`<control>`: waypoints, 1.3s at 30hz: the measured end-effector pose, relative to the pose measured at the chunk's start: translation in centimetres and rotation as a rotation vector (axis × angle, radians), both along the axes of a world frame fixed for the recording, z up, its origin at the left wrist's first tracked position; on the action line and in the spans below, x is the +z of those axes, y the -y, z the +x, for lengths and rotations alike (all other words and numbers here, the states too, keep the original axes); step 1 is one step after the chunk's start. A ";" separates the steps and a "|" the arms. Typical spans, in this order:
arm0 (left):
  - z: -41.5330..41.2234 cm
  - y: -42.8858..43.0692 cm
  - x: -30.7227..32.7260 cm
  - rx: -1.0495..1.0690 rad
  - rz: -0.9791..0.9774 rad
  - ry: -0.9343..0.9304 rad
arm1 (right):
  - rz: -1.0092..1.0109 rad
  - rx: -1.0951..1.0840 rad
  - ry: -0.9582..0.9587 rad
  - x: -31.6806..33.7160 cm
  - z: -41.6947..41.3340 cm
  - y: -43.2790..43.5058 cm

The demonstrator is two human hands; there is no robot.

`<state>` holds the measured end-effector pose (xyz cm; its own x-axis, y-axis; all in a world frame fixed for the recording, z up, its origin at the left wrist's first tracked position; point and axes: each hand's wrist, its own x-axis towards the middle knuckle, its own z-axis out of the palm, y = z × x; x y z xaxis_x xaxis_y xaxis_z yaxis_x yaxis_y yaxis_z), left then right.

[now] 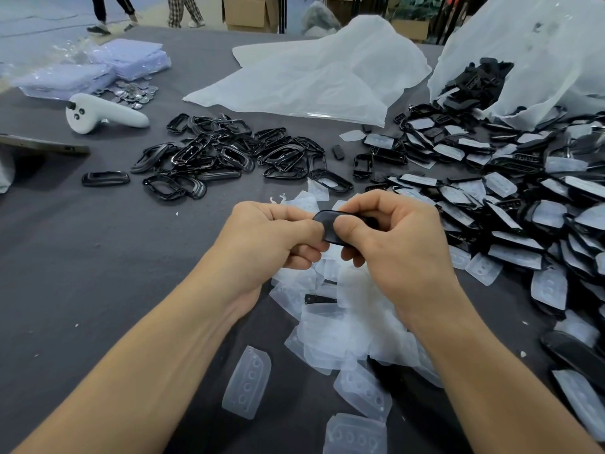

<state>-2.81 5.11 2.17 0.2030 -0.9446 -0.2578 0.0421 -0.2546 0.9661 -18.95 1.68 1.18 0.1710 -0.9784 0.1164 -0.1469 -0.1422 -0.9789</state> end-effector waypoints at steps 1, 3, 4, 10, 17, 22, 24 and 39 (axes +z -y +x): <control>0.0 0.0 0.0 -0.002 0.011 -0.008 | -0.001 -0.001 -0.003 0.0 0.0 0.0; 0.1 0.0 0.0 -0.026 0.041 -0.019 | -0.005 -0.009 -0.008 0.0 0.1 0.0; 0.2 0.0 0.0 -0.047 0.055 -0.023 | -0.008 -0.015 -0.012 0.0 0.0 0.0; 0.4 -0.1 0.0 -0.088 0.077 -0.069 | -0.031 -0.018 -0.017 0.1 -0.1 0.0; -0.1 -0.2 0.2 -0.035 0.054 -0.033 | -0.042 0.025 -0.008 0.3 -0.1 -0.2; -0.4 -0.3 0.2 0.021 0.032 -0.022 | -0.031 0.064 0.011 0.4 -0.1 -0.3; -0.5 -0.3 0.2 0.035 0.020 -0.015 | -0.026 0.067 0.008 0.3 0.1 -0.4; 0.4 -0.4 0.2 -0.153 0.018 -0.060 | 0.029 0.042 0.063 0.7 -0.5 -0.1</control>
